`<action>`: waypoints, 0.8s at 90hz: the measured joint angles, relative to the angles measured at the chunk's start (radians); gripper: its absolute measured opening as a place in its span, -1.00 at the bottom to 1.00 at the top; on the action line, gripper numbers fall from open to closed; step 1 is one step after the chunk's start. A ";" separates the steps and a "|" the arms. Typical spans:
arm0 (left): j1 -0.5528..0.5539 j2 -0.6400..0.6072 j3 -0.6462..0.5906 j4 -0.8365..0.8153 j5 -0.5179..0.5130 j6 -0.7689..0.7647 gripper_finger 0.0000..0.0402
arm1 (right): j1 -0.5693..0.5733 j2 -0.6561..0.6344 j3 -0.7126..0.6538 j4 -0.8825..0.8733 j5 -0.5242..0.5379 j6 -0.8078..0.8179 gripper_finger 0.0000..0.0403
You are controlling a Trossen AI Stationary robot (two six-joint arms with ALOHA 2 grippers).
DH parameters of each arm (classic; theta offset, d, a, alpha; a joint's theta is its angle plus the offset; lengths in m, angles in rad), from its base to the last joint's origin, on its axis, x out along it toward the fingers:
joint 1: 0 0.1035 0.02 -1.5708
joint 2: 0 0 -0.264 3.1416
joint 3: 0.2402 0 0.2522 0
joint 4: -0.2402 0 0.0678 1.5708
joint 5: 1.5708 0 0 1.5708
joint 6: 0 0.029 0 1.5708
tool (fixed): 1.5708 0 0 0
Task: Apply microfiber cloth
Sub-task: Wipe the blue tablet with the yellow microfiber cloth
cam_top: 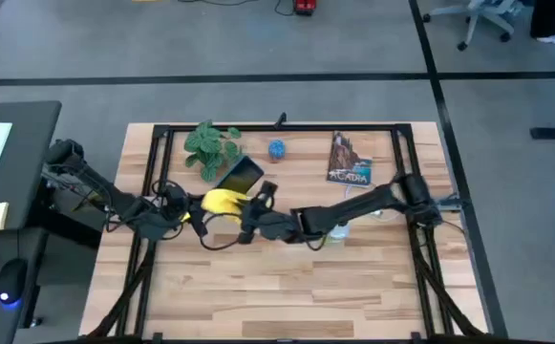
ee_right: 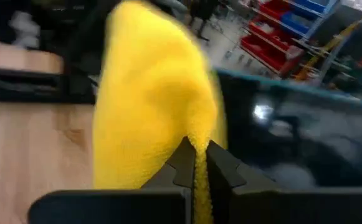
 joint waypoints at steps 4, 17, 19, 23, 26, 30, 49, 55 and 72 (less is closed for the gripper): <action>0.000 0.000 0.000 0.018 0.002 0.017 -0.95 | -0.005 0.017 0.013 0.008 -0.023 0.008 -1.00; 0.000 0.000 0.000 0.034 0.008 0.024 -0.95 | -0.027 0.056 0.062 0.010 -0.126 0.040 -1.00; 0.000 0.000 0.000 0.033 0.007 0.024 -0.95 | -0.029 0.062 0.070 0.013 -0.131 0.044 -1.00; 0.000 0.000 0.000 0.033 0.005 0.024 -0.95 | -0.033 0.076 0.086 0.026 -0.148 0.048 -1.00; 0.000 0.000 0.000 0.034 0.005 0.024 -0.95 | -0.035 0.085 0.097 0.034 -0.160 0.050 -1.00; 0.000 0.000 0.000 0.040 0.005 0.025 -0.95 | -0.036 0.102 0.117 0.046 -0.183 0.050 -1.00; 0.001 0.000 -0.001 0.046 0.009 0.033 -0.95 | -0.032 0.151 0.167 0.053 -0.093 0.008 -1.00; 0.000 0.000 -0.001 0.048 0.015 0.033 -0.95 | -0.028 0.150 0.167 0.046 -0.023 -0.027 -1.00; 0.000 0.000 -0.001 0.052 0.031 0.037 -0.95 | -0.026 0.113 0.166 0.028 0.176 -0.180 -1.00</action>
